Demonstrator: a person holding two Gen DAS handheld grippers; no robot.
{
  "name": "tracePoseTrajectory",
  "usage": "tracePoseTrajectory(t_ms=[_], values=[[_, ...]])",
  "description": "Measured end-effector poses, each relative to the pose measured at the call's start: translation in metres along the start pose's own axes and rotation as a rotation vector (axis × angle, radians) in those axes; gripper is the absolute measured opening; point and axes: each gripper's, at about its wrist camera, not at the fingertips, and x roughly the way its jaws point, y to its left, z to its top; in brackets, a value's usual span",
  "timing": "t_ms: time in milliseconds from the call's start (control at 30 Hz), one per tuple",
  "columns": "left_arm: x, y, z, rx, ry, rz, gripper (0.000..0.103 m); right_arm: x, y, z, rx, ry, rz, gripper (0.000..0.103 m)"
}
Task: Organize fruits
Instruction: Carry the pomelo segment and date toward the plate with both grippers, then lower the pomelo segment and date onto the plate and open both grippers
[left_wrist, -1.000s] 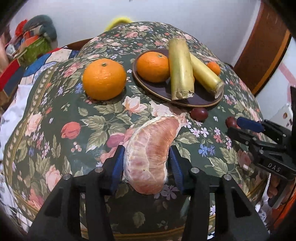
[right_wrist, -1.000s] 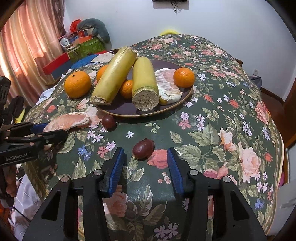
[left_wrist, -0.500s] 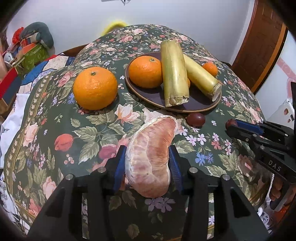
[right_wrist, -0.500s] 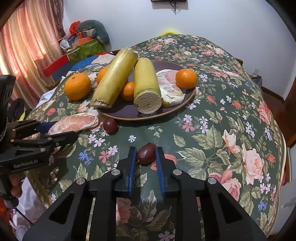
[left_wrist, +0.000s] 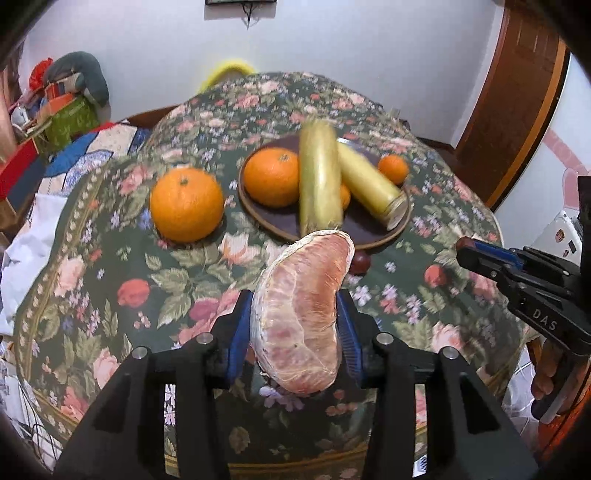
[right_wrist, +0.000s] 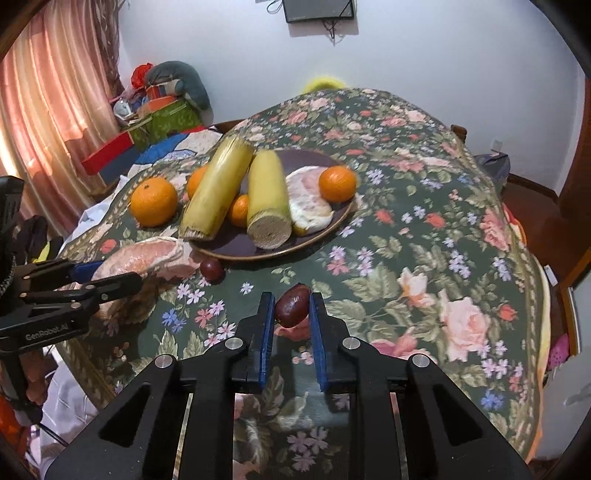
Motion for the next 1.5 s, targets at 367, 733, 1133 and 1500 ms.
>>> tracePoseTrajectory(t_ms=[367, 733, 1133, 1500], values=[[-0.013, -0.012, 0.036, 0.006, -0.111, -0.025, 0.044, -0.009, -0.007, 0.022, -0.001, -0.064, -0.008, 0.017], [0.000, -0.011, 0.079, -0.002, -0.179, -0.022, 0.044, 0.008, -0.014, 0.053, -0.016, -0.100, -0.005, 0.017], [0.037, -0.026, 0.116, 0.009, -0.177, -0.067, 0.044, 0.042, -0.019, 0.080, -0.032, -0.085, 0.015, 0.017], [0.061, -0.036, 0.131, 0.014, -0.139, -0.100, 0.044, 0.065, -0.011, 0.082, -0.074, -0.042, 0.029, 0.017]])
